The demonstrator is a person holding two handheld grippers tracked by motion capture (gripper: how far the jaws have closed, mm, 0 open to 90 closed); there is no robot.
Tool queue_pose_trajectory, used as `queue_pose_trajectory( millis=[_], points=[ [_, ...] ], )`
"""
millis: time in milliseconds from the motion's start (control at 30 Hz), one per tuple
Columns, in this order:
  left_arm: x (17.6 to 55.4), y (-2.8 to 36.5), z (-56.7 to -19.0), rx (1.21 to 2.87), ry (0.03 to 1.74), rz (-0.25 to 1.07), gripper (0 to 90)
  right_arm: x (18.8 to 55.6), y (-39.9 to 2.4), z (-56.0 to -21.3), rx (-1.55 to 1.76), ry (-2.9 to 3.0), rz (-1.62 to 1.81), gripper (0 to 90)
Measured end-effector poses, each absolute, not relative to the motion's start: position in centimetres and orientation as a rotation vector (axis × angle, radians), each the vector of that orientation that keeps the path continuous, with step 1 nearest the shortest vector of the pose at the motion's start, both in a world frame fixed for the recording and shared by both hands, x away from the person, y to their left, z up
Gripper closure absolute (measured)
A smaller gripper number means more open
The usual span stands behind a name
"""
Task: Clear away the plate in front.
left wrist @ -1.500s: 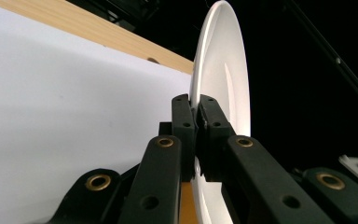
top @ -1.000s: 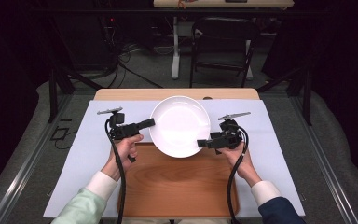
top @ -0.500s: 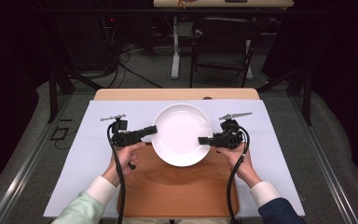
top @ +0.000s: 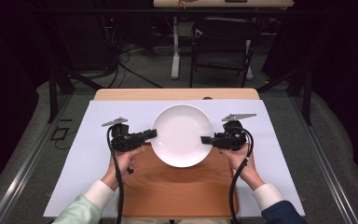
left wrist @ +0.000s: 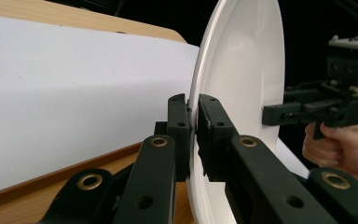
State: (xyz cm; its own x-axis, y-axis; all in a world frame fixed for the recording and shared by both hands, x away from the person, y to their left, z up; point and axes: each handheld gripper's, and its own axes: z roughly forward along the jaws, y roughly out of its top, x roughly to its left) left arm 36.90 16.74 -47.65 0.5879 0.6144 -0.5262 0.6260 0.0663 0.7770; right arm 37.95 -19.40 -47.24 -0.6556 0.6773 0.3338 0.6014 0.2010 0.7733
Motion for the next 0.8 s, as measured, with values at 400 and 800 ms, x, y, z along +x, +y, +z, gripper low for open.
queue_pose_trajectory(
  millis=[400,800],
  points=[
    [35.6,17.0,-47.2,1.628,1.032,0.035,82.7,36.4,-19.3,-46.1,1.175,2.364,1.459,70.4],
    [34.4,17.6,-47.1,1.645,1.017,0.056,81.7,35.0,-18.6,-45.4,1.109,2.376,1.460,72.4]
  ],
)
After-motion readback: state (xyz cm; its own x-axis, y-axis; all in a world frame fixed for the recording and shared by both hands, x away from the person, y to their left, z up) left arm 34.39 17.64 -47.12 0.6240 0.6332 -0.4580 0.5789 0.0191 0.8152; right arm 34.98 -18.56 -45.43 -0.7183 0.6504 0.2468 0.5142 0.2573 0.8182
